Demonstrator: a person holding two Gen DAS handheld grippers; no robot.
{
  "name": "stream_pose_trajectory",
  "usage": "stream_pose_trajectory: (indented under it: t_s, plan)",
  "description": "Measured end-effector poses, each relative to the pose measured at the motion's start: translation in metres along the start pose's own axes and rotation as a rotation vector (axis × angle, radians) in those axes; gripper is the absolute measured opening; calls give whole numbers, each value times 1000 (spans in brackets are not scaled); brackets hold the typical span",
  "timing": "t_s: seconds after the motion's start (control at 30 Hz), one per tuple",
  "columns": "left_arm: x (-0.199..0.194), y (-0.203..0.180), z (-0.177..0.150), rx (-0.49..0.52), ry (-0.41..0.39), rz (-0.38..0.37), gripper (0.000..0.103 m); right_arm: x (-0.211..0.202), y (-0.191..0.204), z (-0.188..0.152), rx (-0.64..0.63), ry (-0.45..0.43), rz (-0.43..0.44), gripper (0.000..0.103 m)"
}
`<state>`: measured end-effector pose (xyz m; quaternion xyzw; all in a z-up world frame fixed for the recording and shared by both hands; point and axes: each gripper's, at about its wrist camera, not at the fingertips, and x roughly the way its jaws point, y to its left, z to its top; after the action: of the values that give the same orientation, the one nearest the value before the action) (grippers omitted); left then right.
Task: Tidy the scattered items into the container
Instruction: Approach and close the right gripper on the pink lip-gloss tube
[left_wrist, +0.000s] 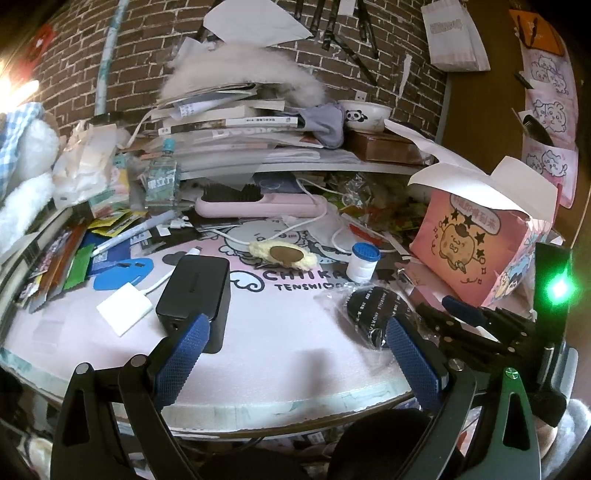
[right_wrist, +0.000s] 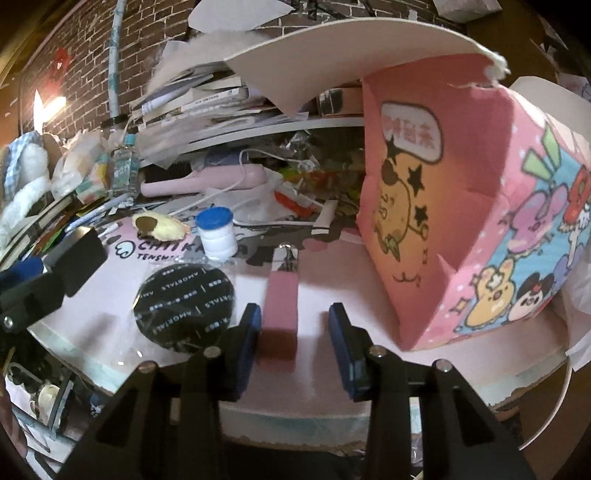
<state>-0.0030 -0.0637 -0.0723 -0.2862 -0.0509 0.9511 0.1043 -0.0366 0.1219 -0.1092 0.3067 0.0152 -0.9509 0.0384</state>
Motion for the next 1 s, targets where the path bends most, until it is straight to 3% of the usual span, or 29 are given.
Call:
stream_pose_trajectory:
  t_s: [0.2, 0.5, 1.0]
  plan:
    - [4, -1, 0, 2, 10, -4, 96, 5, 1, 2, 0, -19, -4, 35]
    - [10, -1, -1, 3, 18, 4, 96, 9, 13, 2, -52, -53, -12, 15]
    - [11, 0, -1, 0, 17, 6, 96, 6, 22, 1, -101, -79, -46, 15]
